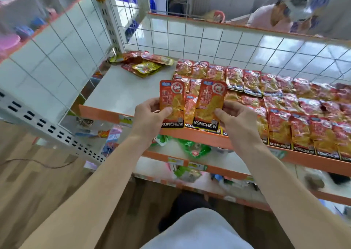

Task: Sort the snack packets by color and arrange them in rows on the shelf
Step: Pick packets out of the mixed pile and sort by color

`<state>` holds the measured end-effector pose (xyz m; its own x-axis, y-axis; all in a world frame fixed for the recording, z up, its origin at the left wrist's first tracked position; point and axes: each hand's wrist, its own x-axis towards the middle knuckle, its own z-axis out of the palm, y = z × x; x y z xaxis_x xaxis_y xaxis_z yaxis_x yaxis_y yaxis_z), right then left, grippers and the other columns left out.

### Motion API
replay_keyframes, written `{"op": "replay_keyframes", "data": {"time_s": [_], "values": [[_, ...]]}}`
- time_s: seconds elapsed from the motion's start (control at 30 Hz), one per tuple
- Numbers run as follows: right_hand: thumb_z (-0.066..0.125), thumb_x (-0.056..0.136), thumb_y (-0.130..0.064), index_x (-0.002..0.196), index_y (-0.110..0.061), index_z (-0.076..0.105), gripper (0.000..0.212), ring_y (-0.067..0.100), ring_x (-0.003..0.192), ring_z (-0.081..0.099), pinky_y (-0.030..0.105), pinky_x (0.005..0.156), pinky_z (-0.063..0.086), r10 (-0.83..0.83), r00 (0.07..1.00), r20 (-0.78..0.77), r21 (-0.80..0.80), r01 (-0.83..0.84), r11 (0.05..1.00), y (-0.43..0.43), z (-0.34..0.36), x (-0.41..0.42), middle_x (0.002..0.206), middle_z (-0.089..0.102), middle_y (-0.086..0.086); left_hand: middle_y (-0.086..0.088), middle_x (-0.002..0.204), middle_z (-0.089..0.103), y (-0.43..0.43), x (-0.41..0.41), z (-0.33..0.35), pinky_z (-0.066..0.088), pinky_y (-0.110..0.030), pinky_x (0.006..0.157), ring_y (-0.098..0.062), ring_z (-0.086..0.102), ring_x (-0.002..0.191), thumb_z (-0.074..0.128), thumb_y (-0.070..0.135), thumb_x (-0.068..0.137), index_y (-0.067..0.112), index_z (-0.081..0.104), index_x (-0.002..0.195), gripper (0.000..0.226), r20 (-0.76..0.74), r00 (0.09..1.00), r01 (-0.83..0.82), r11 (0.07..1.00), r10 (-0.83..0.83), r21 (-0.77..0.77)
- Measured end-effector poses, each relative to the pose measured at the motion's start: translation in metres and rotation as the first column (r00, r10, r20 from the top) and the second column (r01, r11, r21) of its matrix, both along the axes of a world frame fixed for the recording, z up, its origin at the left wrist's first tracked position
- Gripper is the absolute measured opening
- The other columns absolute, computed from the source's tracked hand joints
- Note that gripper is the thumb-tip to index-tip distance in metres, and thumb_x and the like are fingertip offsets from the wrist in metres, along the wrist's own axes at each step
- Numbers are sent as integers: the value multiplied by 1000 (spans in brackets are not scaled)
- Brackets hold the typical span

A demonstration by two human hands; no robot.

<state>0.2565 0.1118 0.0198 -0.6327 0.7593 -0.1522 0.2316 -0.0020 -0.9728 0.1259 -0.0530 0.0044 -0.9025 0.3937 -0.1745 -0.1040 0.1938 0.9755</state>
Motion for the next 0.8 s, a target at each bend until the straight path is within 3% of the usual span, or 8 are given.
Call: {"op": "replay_keyframes", "data": {"time_s": [0.07, 0.17, 0.3, 0.37, 0.47, 0.63, 0.73, 0.8], "values": [[73, 89, -15, 114, -19, 69, 25, 14, 97, 69, 31, 89, 56, -13, 1000, 25, 39, 12, 999, 2, -6, -11, 100, 73, -4, 2, 97, 77, 1, -9, -4, 59, -29, 81, -13, 73, 90, 74, 13, 89, 22, 72, 108, 21, -35, 999, 8, 1000, -9, -9], [73, 90, -17, 126, -14, 65, 37, 0, 90, 63, 17, 80, 53, -11, 999, 51, 101, 5, 995, 7, -9, -32, 97, 67, -11, 5, 93, 75, 4, -27, -8, 55, -16, 70, -3, 71, 81, 73, 16, 91, 28, 70, 109, 22, -60, 998, 30, 999, -31, -18], [73, 91, -16, 129, -13, 63, 39, 1, 88, 63, 13, 78, 53, -11, 997, 77, 151, 0, 989, 20, -13, -60, 96, 66, -9, 1, 94, 74, 21, -53, -8, 57, -24, 77, -9, 72, 84, 74, 16, 90, 28, 66, 119, 33, -51, 998, 31, 998, -34, -55], [71, 92, -15, 131, -16, 61, 41, 0, 83, 62, 5, 68, 48, -5, 996, 86, 179, -10, 984, 29, -11, -71, 94, 67, -7, -1, 94, 73, 33, -65, -5, 57, -26, 79, -13, 72, 87, 74, 16, 91, 28, 59, 129, 43, -66, 996, 59, 997, -62, -55], [69, 93, -13, 136, -21, 55, 46, -1, 77, 62, 2, 60, 43, 8, 995, 96, 196, -27, 980, 43, -9, -85, 93, 69, -2, 1, 90, 71, 47, -81, -5, 55, -18, 74, -7, 70, 83, 72, 15, 92, 36, 58, 133, 48, -109, 991, 76, 995, -82, -59], [66, 93, -9, 143, -27, 49, 56, 7, 85, 63, 3, 62, 45, 54, 982, 178, 284, -104, 953, 71, -12, -111, 95, 67, 2, 12, 92, 70, 76, -107, -15, 48, -9, 69, 10, 62, 69, 70, 10, 93, 16, 73, 118, 26, -226, 971, 60, 994, -80, -94], [63, 93, -5, 141, -25, 53, 52, 11, 84, 64, 19, 74, 56, 63, 975, 214, 336, -134, 932, 78, -13, -121, 92, 65, 0, 7, 95, 73, 91, -117, -24, 58, -22, 76, 6, 62, 72, 71, 19, 93, 21, 71, 123, 30, -283, 954, 58, 985, -103, -162], [62, 94, -4, 139, -22, 56, 49, 5, 77, 61, 17, 71, 57, 58, 971, 231, 383, -146, 912, 83, -12, -130, 91, 63, -7, 0, 97, 74, 101, -126, -29, 59, -33, 81, -6, 63, 79, 71, 25, 94, 22, 68, 130, 36, -310, 936, 95, 967, -168, -236]]}}
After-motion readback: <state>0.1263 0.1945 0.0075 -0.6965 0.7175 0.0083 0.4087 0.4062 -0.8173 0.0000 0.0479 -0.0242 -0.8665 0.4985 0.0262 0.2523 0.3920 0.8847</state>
